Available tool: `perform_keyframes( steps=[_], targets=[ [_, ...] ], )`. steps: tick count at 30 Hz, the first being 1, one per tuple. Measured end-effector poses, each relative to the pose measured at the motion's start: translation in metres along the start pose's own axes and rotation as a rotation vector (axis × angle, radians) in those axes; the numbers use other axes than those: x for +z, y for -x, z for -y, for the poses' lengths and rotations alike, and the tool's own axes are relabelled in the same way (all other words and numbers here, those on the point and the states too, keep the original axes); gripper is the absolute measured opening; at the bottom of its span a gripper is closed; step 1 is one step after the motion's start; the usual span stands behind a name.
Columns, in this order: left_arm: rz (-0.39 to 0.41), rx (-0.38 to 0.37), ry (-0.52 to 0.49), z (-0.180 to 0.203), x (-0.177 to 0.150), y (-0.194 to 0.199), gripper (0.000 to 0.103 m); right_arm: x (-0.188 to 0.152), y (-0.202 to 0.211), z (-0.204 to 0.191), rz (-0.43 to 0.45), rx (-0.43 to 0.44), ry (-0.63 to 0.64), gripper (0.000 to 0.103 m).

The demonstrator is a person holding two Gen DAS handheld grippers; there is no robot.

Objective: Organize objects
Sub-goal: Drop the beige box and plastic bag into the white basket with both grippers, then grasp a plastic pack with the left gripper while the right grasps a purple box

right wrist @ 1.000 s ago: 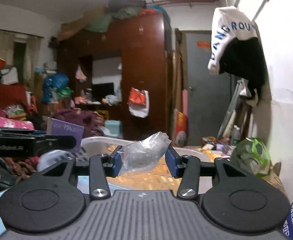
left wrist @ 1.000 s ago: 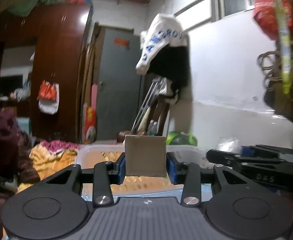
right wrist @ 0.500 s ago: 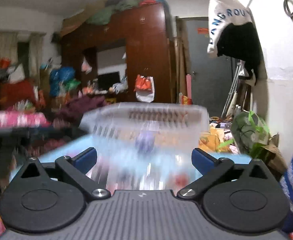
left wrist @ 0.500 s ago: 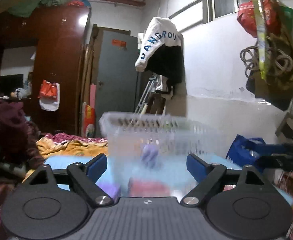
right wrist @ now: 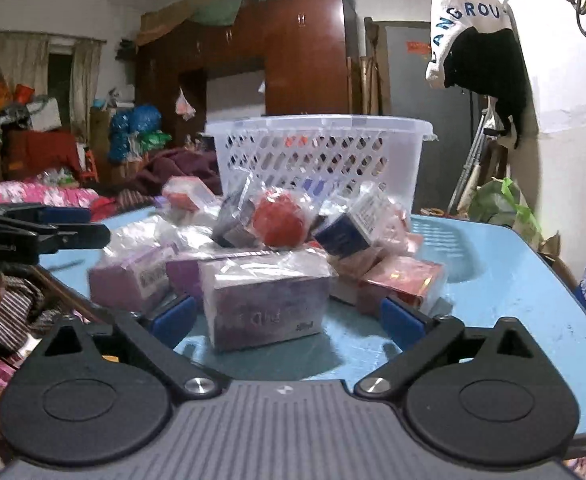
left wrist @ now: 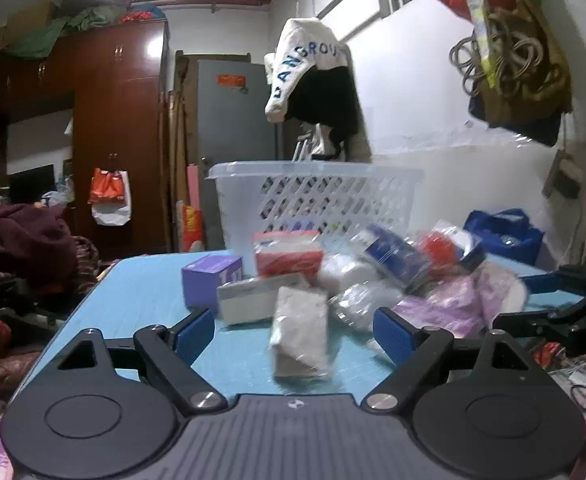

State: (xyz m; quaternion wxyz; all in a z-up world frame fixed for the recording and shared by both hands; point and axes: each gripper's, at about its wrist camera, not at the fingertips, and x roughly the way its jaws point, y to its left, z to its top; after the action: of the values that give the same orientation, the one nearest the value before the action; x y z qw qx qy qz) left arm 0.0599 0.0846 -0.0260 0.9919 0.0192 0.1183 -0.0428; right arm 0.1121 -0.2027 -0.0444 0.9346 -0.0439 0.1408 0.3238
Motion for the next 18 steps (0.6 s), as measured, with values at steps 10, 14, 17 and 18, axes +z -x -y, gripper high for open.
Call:
perform_keyframes(
  steps=[10,14,17,18],
  targets=[
    [-0.043,0.022,-0.027,0.009,-0.016,-0.022,0.045,-0.017,0.008,-0.002,0.050,0.051,0.006,0.067],
    [-0.033,0.016,-0.023,0.012,-0.019,-0.023,0.044,-0.015,0.017,0.003,0.074,0.046,-0.010,0.067],
    [0.002,0.008,-0.025,0.011,-0.022,-0.017,0.044,-0.011,0.022,0.011,0.096,0.056,-0.046,0.067],
    [0.012,0.005,-0.013,0.009,-0.023,-0.014,0.044,-0.009,0.024,0.013,0.103,0.059,-0.059,0.067]
  ],
)
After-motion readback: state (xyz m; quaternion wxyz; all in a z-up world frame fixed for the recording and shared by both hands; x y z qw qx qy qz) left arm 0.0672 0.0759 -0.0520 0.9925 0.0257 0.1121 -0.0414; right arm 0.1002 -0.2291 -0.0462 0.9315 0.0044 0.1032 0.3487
